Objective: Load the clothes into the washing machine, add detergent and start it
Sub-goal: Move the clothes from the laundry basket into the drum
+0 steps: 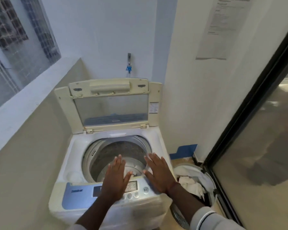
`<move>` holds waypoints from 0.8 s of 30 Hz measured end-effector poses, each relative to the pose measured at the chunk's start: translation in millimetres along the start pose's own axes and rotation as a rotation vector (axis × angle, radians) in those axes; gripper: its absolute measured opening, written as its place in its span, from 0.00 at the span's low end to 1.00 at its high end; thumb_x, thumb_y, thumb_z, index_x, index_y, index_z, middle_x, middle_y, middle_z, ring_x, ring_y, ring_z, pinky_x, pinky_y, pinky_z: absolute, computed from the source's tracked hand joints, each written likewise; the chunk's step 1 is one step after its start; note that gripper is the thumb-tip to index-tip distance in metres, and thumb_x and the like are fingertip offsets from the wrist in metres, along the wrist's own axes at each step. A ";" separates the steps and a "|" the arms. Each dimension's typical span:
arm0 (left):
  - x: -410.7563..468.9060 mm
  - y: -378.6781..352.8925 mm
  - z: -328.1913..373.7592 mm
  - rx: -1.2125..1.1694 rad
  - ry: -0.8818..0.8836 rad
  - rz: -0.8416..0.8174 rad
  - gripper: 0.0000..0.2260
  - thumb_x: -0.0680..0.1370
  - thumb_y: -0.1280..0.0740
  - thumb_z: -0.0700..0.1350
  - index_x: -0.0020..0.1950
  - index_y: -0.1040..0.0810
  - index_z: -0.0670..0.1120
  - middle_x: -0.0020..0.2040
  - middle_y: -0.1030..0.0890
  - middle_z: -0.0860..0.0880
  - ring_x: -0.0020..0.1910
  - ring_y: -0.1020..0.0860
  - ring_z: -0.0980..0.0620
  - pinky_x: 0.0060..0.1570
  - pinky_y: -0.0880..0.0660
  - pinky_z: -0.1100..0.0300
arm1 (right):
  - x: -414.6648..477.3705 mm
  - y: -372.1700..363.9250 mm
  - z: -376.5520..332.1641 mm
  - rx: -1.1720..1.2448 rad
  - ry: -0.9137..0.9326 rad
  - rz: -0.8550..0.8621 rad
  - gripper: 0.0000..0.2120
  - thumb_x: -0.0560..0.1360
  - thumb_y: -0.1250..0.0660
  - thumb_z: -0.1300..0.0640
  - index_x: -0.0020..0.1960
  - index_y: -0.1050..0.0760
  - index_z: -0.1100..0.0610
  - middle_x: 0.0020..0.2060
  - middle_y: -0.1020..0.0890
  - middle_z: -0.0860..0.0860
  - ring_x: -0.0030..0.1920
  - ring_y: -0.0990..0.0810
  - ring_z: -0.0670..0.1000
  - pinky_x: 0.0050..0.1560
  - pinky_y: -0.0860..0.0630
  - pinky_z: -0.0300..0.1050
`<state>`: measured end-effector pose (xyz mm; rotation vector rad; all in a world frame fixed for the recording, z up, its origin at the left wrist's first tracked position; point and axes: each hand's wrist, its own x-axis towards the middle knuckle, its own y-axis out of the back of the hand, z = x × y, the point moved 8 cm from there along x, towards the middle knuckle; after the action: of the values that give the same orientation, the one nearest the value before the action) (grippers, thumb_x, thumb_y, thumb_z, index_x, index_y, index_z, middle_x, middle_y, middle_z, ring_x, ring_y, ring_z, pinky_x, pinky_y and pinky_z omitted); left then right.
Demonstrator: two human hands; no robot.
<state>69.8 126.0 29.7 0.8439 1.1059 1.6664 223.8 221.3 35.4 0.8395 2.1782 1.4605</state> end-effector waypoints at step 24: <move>90.4 -163.7 262.2 0.018 -0.451 -0.313 0.31 0.80 0.57 0.62 0.77 0.47 0.45 0.79 0.47 0.45 0.78 0.52 0.48 0.76 0.47 0.48 | -139.4 56.8 274.0 -0.089 -0.582 0.058 0.34 0.77 0.53 0.37 0.79 0.50 0.52 0.79 0.47 0.50 0.79 0.52 0.51 0.74 0.60 0.47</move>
<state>325.9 313.6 -25.1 0.9460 0.8835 1.1376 510.2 334.2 -19.1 1.1336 1.6544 1.1397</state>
